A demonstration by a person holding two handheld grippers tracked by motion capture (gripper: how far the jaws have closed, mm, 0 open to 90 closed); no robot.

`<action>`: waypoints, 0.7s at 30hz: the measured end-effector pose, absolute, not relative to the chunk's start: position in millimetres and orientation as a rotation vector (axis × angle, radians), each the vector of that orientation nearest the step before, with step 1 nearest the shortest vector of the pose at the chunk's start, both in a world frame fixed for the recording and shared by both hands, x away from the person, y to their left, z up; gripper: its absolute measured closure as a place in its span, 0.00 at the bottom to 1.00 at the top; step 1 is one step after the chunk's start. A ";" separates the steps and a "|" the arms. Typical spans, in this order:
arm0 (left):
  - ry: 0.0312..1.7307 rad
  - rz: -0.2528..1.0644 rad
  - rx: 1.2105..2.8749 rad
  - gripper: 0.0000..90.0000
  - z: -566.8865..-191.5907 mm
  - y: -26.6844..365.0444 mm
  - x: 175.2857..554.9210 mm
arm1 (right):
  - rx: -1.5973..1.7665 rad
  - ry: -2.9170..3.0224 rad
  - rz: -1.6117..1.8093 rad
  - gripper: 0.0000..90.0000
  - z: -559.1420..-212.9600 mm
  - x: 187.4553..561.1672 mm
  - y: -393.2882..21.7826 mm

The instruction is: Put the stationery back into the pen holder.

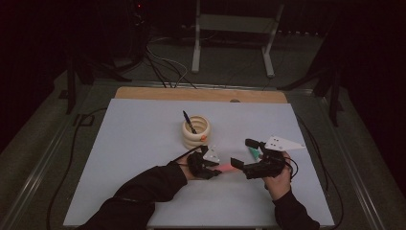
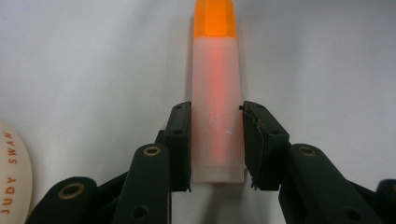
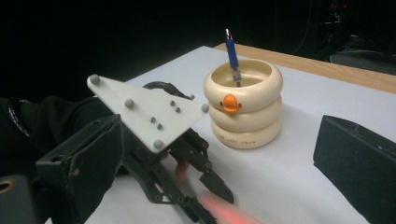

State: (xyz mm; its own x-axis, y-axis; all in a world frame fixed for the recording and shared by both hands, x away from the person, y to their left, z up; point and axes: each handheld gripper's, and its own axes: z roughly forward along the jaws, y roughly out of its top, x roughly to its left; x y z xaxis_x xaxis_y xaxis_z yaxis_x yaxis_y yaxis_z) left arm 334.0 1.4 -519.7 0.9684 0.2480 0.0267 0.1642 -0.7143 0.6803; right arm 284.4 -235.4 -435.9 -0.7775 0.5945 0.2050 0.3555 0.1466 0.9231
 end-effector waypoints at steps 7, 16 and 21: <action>0.295 0.146 2.335 0.73 -507.7 12.5 333.8 | 0.934 2.209 1.688 0.02 -435.9 284.4 -235.3; 0.321 0.136 2.312 0.73 -497.8 24.4 327.6 | 0.937 2.208 1.691 0.02 -436.2 284.6 -234.6; 0.333 0.133 2.289 0.73 -492.9 32.8 323.4 | 0.934 2.212 1.691 0.02 -436.1 284.2 -233.5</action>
